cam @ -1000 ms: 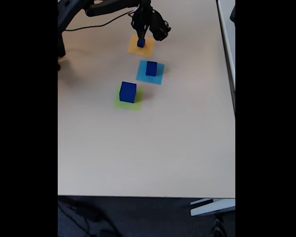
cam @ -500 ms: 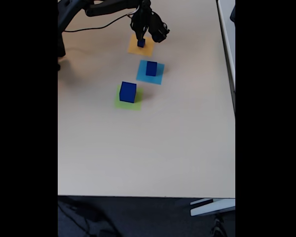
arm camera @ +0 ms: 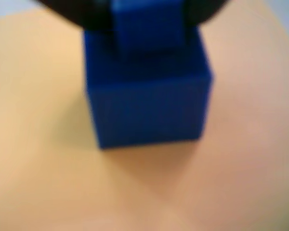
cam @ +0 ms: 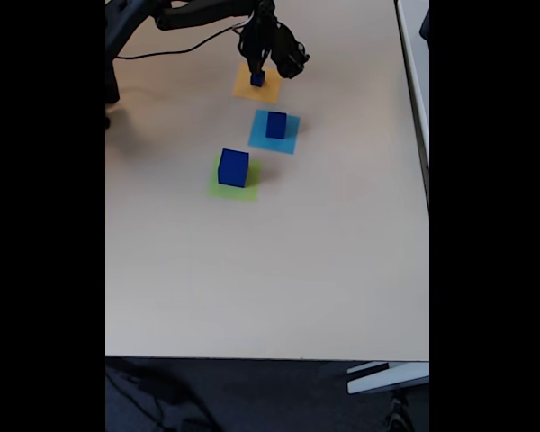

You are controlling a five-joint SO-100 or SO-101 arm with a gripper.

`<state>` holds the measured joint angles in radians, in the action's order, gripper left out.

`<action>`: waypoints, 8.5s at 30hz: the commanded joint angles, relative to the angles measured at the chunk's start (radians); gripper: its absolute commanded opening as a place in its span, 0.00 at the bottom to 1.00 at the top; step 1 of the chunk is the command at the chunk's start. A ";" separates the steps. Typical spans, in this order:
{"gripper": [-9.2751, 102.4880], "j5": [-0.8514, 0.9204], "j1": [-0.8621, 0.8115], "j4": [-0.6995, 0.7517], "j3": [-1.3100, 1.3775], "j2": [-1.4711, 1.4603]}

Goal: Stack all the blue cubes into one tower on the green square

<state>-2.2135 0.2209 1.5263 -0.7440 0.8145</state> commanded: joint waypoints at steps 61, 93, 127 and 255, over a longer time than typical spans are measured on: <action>0.24 0.150 -0.006 -0.063 0.100 0.095; 0.15 0.414 -0.272 -0.239 -0.064 0.327; 0.33 0.495 -0.282 -0.541 -0.494 0.377; 0.12 0.960 -0.672 -0.293 -0.732 0.738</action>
<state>-1.2548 -0.4495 1.2548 -1.4818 1.4772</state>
